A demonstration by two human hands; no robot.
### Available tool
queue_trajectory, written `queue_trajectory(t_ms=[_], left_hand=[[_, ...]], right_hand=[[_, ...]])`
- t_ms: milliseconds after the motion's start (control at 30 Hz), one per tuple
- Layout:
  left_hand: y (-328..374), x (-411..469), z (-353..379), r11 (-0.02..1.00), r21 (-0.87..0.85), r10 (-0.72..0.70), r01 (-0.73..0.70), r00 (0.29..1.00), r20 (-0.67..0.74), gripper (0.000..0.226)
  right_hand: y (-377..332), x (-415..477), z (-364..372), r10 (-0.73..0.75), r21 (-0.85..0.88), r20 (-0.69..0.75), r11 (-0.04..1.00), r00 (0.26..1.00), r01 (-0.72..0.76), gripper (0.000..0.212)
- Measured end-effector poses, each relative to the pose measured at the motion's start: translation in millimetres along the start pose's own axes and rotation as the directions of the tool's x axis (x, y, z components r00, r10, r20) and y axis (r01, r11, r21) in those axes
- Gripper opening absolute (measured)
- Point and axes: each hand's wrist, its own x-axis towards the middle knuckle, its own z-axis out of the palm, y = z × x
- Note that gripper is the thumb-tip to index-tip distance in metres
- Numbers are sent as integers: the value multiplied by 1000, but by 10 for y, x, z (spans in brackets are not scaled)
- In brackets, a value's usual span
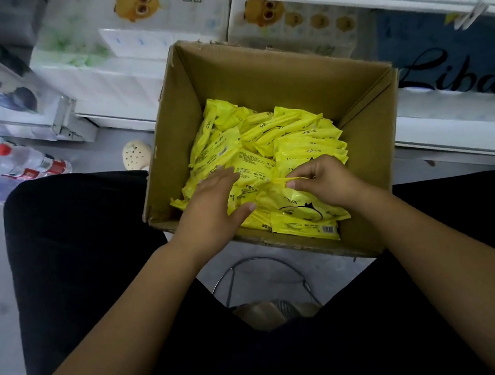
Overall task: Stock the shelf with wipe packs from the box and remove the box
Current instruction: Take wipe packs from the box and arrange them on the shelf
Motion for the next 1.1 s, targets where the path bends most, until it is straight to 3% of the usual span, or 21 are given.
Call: queue_trajectory(t_ms=[200, 367, 567, 700, 833, 933, 1000, 1100], left_hand=[[365, 367, -100, 966, -242, -50, 91, 985, 167, 84], [554, 541, -208, 873, -447, -24, 193, 934, 356, 43], [585, 423, -138, 754, -609, -135, 246, 965, 223, 28], [550, 311, -116, 620, -744, -283, 249, 956, 84, 29], [638, 223, -131, 437, -869, -346, 230, 935, 73, 32], [753, 174, -140, 343, -907, -313, 244, 940, 135, 37], [802, 174, -198, 380, -878, -293, 291, 938, 184, 43], [885, 204, -354, 418, -828, -255, 374, 923, 289, 55]], right_hand=[[-373, -149, -309, -67, 278, 59, 959, 996, 48, 13], [-401, -235, -484, -7, 408, 75, 913, 997, -24, 15], [-505, -297, -636, 48, 459, -12, 888, 999, -37, 23], [-504, -360, -716, 68, 464, -92, 886, 993, -18, 45], [-496, -406, -640, 142, 641, -61, 764, 988, -70, 60], [-516, -412, -545, 168, 741, -12, 663, 986, -104, 89], [-534, -422, -527, 155, 755, -42, 652, 987, -71, 82], [-572, -459, -551, 107, 736, -96, 677, 990, -2, 51]])
